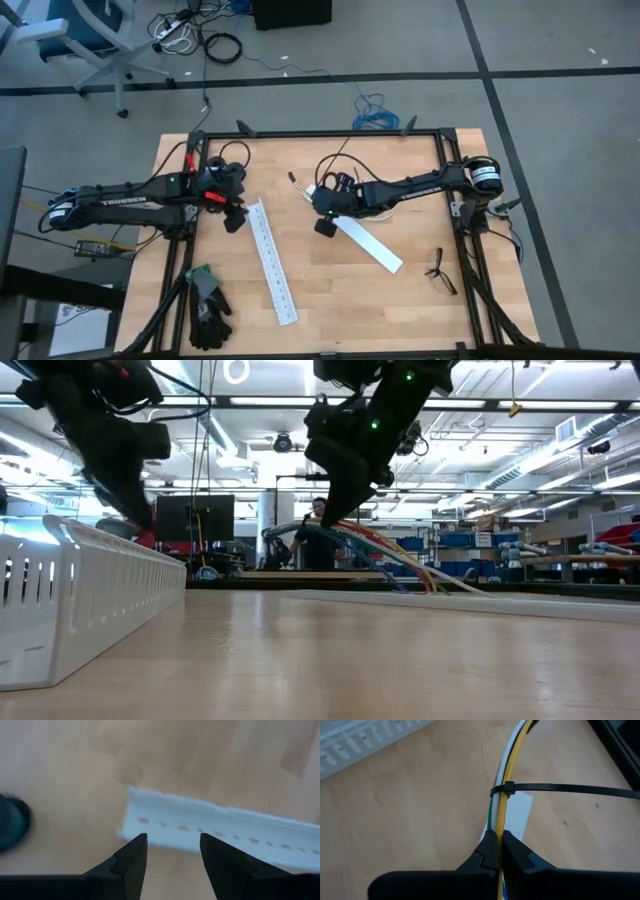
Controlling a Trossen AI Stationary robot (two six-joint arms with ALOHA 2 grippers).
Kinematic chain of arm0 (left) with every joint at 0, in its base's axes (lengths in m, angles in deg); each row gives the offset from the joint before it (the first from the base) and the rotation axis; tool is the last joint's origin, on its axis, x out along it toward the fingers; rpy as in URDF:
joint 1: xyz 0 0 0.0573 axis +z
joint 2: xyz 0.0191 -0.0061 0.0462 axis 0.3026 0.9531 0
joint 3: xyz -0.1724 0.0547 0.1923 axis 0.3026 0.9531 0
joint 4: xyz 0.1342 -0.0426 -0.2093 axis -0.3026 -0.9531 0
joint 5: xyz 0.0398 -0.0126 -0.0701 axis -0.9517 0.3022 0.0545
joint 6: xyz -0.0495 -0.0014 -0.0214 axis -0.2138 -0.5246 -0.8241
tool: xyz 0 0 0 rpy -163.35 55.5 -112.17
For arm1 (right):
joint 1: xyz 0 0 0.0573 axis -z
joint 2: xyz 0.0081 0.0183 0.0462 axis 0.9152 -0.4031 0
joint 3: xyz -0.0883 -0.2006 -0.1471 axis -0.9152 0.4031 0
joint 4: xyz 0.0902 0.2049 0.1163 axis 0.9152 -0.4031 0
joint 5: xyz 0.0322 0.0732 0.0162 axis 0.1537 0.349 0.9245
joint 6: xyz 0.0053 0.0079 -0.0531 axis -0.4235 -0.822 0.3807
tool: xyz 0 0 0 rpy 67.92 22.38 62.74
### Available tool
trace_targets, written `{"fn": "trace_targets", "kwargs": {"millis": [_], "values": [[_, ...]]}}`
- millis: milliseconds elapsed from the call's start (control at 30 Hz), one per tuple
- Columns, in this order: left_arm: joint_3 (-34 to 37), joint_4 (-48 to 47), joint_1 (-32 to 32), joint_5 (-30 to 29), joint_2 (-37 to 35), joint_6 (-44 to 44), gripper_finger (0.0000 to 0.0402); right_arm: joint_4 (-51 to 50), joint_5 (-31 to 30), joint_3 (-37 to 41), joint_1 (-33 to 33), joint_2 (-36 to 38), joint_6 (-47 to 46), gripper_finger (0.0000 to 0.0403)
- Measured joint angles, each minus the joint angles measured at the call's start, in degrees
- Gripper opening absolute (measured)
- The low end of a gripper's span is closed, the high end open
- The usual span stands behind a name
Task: Ziptie cables
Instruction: Put the zip-tied cables into the white cable duct
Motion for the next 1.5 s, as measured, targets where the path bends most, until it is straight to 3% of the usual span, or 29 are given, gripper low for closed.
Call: {"fn": "trace_targets", "kwargs": {"millis": [233, 433, 600, 733, 1100, 1300, 1500], "values": [[0.2, -5.9, -5.6, 2.7, 0.2, -9.7, 0.0192, -0.9, 0.1, 0.0, -1.3, 0.0, 1.0, 0.0], [0.2, -4.5, -15.5, 0.8, 2.2, -17.8, 0.0178, -1.6, 0.1, 0.0, -2.1, 0.0, 1.3, 0.0], [0.3, 0.3, -25.7, -3.9, 9.7, -23.7, 0.0166, -2.1, 0.1, 0.0, -3.4, 0.0, 0.5, 0.0], [0.3, 7.2, -30.5, -7.8, 17.7, -25.9, 0.0164, -3.8, -0.2, 0.0, -5.3, 0.0, -2.3, 0.0], [-0.4, 25.5, -32.0, -10.2, 36.7, -24.0, 0.0163, -9.6, -3.2, 0.0, -14.4, 1.8, -19.7, 0.0], [-1.6, 35.2, -31.9, -17.2, 37.9, -21.0, 0.0163, -18.8, -7.4, -0.1, -20.5, 7.4, -31.5, 0.0], [-1.6, 44.7, -31.7, -22.2, 39.4, -20.9, 0.0163, -37.9, -7.2, -4.9, -27.1, 10.8, -48.3, 0.0]]}}
